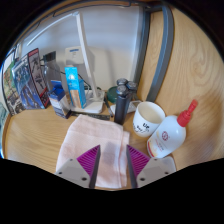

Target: Fold towel

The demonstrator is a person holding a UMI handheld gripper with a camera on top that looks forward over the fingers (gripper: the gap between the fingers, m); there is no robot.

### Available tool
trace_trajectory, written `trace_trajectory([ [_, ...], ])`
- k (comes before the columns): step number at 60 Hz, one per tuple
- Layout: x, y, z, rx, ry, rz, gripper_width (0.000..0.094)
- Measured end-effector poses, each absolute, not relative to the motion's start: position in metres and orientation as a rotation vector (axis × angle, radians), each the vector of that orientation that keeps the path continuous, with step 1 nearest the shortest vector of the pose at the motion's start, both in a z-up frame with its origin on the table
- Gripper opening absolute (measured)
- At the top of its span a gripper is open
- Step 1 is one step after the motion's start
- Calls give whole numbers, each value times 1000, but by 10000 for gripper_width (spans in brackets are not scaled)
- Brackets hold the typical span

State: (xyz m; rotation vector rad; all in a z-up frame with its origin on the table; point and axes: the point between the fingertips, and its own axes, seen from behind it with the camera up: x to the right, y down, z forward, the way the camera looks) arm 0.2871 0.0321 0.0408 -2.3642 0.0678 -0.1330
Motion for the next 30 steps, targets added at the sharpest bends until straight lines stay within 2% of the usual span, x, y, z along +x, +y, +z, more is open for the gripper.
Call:
trace_trajectory([
  [5, 286, 29, 52, -2344, 66, -119, 623],
  [6, 286, 28, 58, -2336, 65, -114, 671],
  [9, 280, 27, 78, -2299, 69, -101, 728],
  [15, 260, 26, 128, -2223, 89, -35, 738],
  [22, 221, 17, 204, -2115, 120, 45, 787],
  [30, 166, -14, 262, -2041, 107, 115, 797],
])
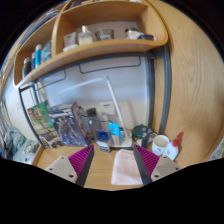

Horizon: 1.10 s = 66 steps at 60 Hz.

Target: Fold towel

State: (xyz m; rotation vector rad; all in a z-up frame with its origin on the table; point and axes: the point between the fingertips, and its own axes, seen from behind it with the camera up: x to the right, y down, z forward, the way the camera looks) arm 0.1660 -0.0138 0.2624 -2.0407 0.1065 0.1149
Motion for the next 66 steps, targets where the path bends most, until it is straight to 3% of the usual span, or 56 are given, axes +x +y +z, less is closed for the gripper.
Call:
trace_trajectory([
  [8, 107, -57, 283, -2001, 86, 140, 796],
  [31, -23, -182, 233, -2085, -52, 154, 797],
  [66, -58, -225, 220, -2099, -94, 109, 802],
])
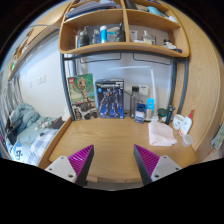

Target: Fold towel

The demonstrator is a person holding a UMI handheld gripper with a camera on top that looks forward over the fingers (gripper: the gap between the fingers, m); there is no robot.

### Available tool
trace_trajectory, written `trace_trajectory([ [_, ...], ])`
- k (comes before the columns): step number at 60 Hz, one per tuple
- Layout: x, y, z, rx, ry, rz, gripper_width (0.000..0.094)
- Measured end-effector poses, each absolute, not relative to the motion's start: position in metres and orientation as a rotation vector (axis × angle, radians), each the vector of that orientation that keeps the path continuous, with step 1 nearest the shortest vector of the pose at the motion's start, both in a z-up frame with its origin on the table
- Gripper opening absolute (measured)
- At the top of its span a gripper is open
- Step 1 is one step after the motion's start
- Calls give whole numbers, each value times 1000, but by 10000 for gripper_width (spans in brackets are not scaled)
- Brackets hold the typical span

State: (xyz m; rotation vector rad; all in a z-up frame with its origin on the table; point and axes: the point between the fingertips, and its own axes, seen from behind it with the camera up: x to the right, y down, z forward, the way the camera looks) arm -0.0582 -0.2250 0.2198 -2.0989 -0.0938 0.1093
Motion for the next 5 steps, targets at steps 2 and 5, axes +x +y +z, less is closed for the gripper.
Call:
trace_trajectory([
  [2, -59, -226, 219, -2099, -94, 111, 804],
  [5, -61, -225, 219, -2102, -94, 114, 806],
])
